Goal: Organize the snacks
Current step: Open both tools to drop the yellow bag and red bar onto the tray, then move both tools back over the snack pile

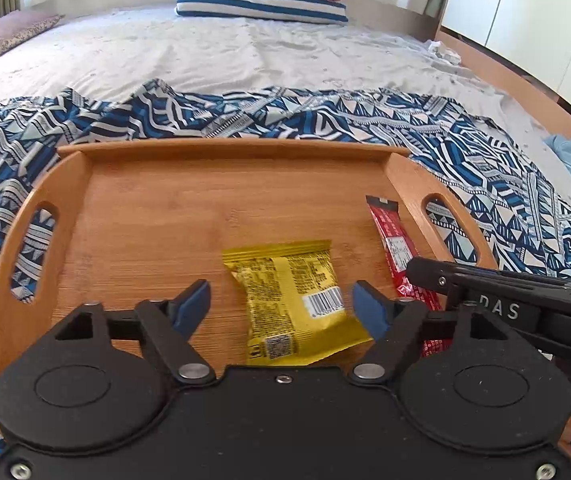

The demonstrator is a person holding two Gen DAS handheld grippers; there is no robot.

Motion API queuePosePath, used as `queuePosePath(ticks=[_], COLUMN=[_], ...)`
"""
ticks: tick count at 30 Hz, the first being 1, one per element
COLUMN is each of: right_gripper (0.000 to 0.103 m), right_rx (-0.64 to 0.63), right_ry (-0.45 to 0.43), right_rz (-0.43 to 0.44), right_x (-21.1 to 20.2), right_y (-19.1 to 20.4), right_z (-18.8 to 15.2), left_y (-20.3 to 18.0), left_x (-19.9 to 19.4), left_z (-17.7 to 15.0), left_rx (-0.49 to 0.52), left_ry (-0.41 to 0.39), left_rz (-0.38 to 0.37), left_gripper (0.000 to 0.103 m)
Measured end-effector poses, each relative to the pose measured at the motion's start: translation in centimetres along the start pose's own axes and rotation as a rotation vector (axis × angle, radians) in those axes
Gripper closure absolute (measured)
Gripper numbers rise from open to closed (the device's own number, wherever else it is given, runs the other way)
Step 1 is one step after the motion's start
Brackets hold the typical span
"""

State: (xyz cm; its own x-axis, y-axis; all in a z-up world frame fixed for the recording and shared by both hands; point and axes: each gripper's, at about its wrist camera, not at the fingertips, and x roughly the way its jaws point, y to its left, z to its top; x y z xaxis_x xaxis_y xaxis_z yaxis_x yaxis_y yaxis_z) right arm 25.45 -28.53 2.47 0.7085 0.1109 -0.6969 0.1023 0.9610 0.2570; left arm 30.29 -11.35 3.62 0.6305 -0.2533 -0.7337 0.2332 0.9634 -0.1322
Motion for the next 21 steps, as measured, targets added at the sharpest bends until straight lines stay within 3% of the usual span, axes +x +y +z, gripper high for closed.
queuePosePath(ticks=[7, 18, 21], right_gripper=[0.04, 0.019, 0.017], right_rx=[-0.088, -0.2, -0.22], right_ry=[-0.033, -0.109, -0.128], right_rz=[0.012, 0.104, 0.127], right_x=[-3.1, -10.3, -12.1], right_y=[1.1, 3.3, 3.8], right_z=[-0.5, -2.0, -2.9], left_y=[1.6, 4.0, 4.7], left_x=[-5.2, -14.6, -16.6], left_z=[-0.5, -3.8, -5.1], left_rx=[0.007, 0.024, 0.016], left_ry=[-0.066, -0.15, -0.169], left_rz=[0.003, 0.011, 0.012], left_gripper=[0.004, 0.0, 0.0])
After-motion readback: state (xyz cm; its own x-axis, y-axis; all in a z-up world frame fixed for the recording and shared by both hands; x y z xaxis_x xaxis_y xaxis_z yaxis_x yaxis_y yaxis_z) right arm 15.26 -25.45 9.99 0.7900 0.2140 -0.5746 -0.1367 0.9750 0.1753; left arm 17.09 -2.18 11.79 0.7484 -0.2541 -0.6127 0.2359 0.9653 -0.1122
